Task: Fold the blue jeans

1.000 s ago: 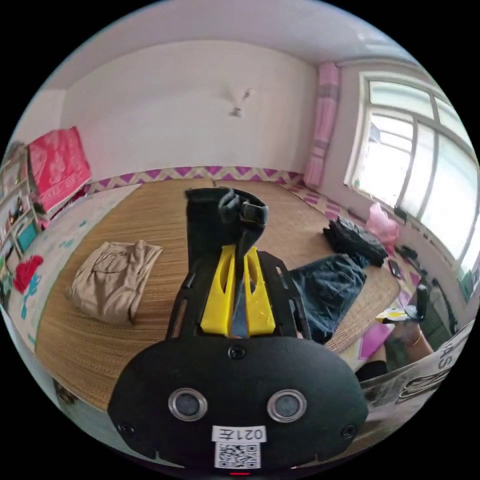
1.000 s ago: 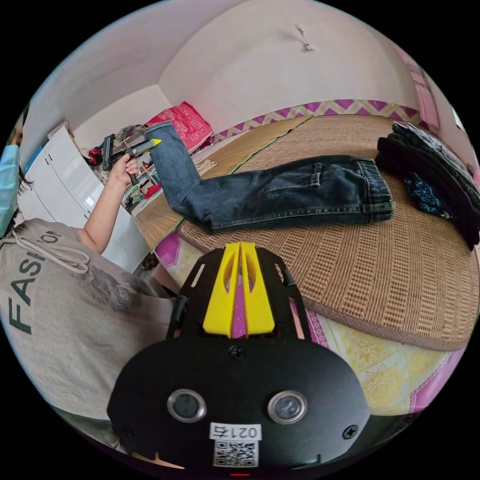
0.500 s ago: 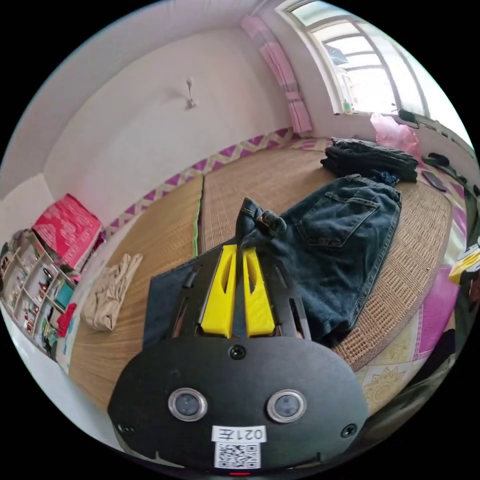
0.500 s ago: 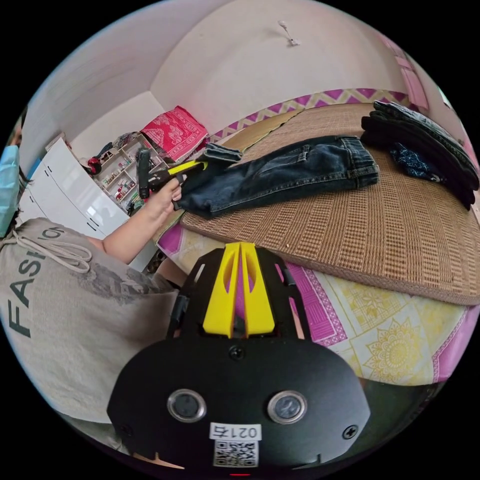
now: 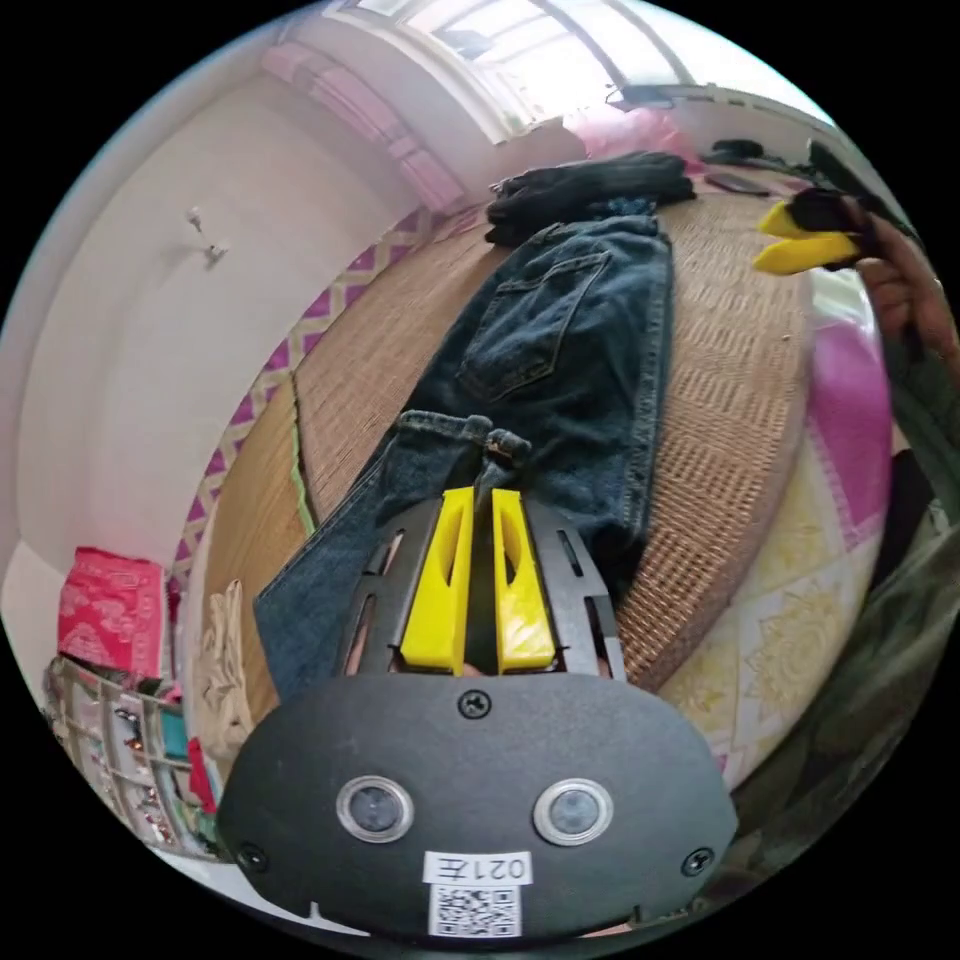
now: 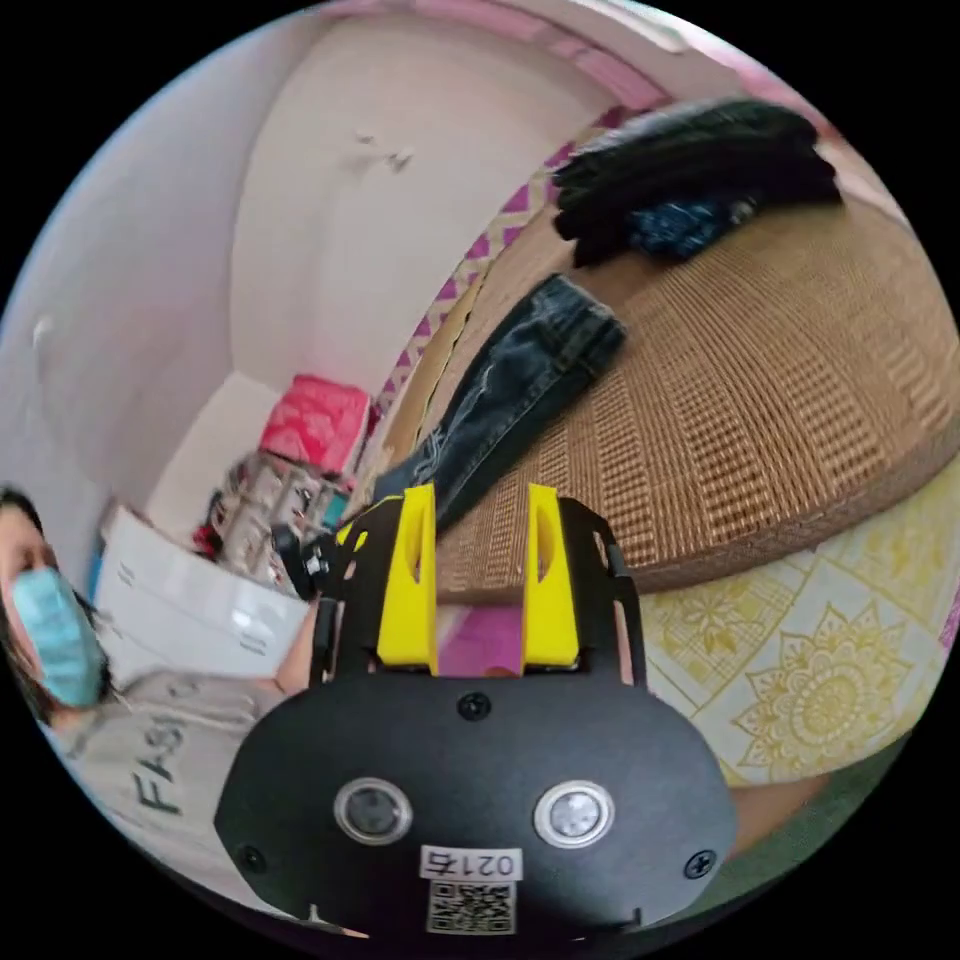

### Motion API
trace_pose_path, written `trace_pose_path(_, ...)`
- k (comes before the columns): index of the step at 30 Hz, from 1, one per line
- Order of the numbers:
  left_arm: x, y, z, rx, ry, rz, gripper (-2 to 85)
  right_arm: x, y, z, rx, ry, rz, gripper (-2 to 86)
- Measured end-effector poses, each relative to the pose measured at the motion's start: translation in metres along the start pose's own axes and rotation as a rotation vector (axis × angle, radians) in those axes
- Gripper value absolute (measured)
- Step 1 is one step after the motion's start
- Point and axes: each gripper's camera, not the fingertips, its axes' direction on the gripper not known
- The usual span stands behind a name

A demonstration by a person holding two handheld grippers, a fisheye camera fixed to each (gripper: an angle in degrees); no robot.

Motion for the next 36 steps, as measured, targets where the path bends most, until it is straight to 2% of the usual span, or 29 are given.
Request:
trace_pose_path(2, -0.039, 0.019, -0.023, 0.143, 0.18, -0.087, 0.1, 0.029, -0.014, 0.005, 0.044, -0.086, 0.174, 13.7)
trace_pose_path(4, -0.085, 0.04, -0.028, 0.193, 0.217, -0.264, 0.6, 0.039, -0.023, 0.014, 0.089, -0.123, 0.266, 14.2)
trace_pose_path(8, -0.162, 0.09, 0.007, 0.079, 0.104, -0.463, 5.6, 0.004, -0.039, 0.043, 0.191, -0.085, 0.343, 14.4)
trace_pose_path(13, -0.195, 0.15, 0.105, -0.07, 0.374, -0.596, 7.5, -0.048, -0.054, 0.092, 0.243, -0.018, 0.392, 10.2)
trace_pose_path(17, -0.208, 0.187, 0.12, -0.033, 0.398, -0.631, 4.6, -0.115, -0.052, 0.114, 0.26, -0.032, 0.356, 6.3)
trace_pose_path(19, -0.215, 0.212, 0.121, 0.005, 0.437, -0.671, 0.4, -0.186, -0.054, 0.117, 0.263, -0.015, 0.217, 5.7)
trace_pose_path(21, -0.225, 0.242, 0.113, 0.071, 0.49, -0.709, -0.4, -0.322, -0.053, 0.135, 0.241, 0.067, -0.046, 5.6)
trace_pose_path(22, -0.231, 0.264, 0.102, 0.117, 0.496, -0.724, -0.6, -0.361, -0.052, 0.145, 0.226, 0.098, -0.119, 5.6)
trace_pose_path(24, -0.237, 0.3, 0.081, 0.177, 0.478, -0.742, -0.8, -0.529, -0.029, 0.203, 0.158, 0.267, -0.446, 5.7)
trace_pose_path(25, -0.241, 0.326, 0.068, 0.21, 0.468, -0.756, -0.9, -0.57, -0.018, 0.224, 0.141, 0.307, -0.526, 5.7)
trace_pose_path(27, -0.246, 0.368, 0.052, 0.246, 0.455, -0.784, -0.9, -0.716, 0.041, 0.319, 0.063, 0.435, -0.827, 5.7)
trace_pose_path(28, -0.248, 0.397, 0.045, 0.259, 0.445, -0.808, -0.9, -0.747, 0.059, 0.347, 0.041, 0.463, -0.9, 5.7)
trace_pose_path(30, -0.248, 0.44, 0.039, 0.267, 0.435, -0.848, -0.9, -0.847, 0.146, 0.469, -0.047, 0.571, -1.16, 5.3)
trace_pose_path(31, -0.246, 0.466, 0.039, 0.267, 0.435, -0.874, -0.9, -0.865, 0.171, 0.502, -0.075, 0.603, -1.223, 5.0)
trace_pose_path(33, -0.24, 0.502, 0.042, 0.25, 0.433, -0.906, -1.0, -0.9, 0.272, 0.636, -0.216, 0.729, -1.454, 3.6)
trace_pose_path(34, -0.235, 0.523, 0.046, 0.233, 0.425, -0.924, -1.0, -0.899, 0.298, 0.67, -0.278, 0.767, -1.506, 3.1)
trace_pose_path(35, -0.228, 0.543, 0.051, 0.213, 0.418, -0.94, -1.0, -0.886, 0.343, 0.734, -0.431, 0.841, -1.576, 2.7)
trace_pose_path(36, -0.226, 0.552, 0.053, 0.205, 0.419, -0.948, -1.0, -0.875, 0.378, 0.768, -0.411, 0.929, -1.626, 2.3)
